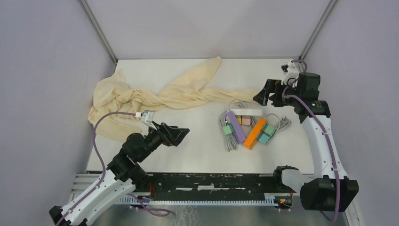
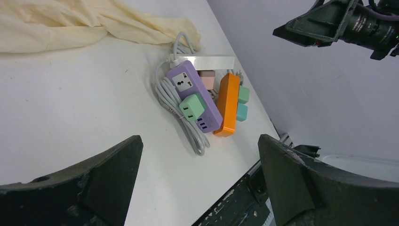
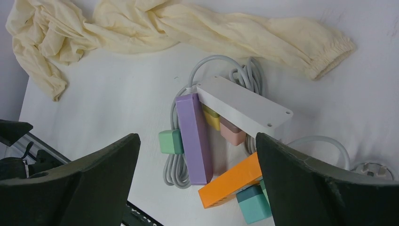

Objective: Pull the plug off the socket

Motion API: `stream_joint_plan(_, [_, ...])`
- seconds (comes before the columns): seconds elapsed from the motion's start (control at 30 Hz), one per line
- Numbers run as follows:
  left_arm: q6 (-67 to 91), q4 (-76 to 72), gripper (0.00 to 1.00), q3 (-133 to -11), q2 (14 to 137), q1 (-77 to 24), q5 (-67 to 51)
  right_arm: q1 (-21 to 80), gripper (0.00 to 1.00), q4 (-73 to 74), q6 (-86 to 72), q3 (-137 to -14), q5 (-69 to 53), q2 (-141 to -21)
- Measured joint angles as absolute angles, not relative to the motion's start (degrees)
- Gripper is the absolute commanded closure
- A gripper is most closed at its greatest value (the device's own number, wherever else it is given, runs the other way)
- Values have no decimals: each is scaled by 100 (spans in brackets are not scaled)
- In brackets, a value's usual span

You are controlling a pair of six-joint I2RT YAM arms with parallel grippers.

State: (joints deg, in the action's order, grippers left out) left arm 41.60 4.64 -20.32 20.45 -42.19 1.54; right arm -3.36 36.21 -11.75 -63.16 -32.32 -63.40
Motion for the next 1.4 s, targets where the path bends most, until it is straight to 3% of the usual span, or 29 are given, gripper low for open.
stream_joint_plan(0.37, [4438,110,1,-1653,1756,-4224,148,-336,0,3365,-1057,-6090,-3640,-6281])
stream_joint_plan(0.7, [4611,-261,1,-1372,1546,-4224,71,377,0,3680,1094,-5802,-4860,-6372])
stream_joint_plan(0.93, [4845,-639,1,-1120,1732,-4224,-51,1223,0,3854,1831,-5793,-4016,-6938])
stream_joint_plan(1.2, [5253,-1046,0,-1072,2279,-4224,-49,2233,4,3739,1406,-5789,-2703,-7968])
stream_joint_plan(1.4, [5478,-1153,0,-996,2388,-4224,-49,2287,14,3450,580,-5776,-2056,-8272])
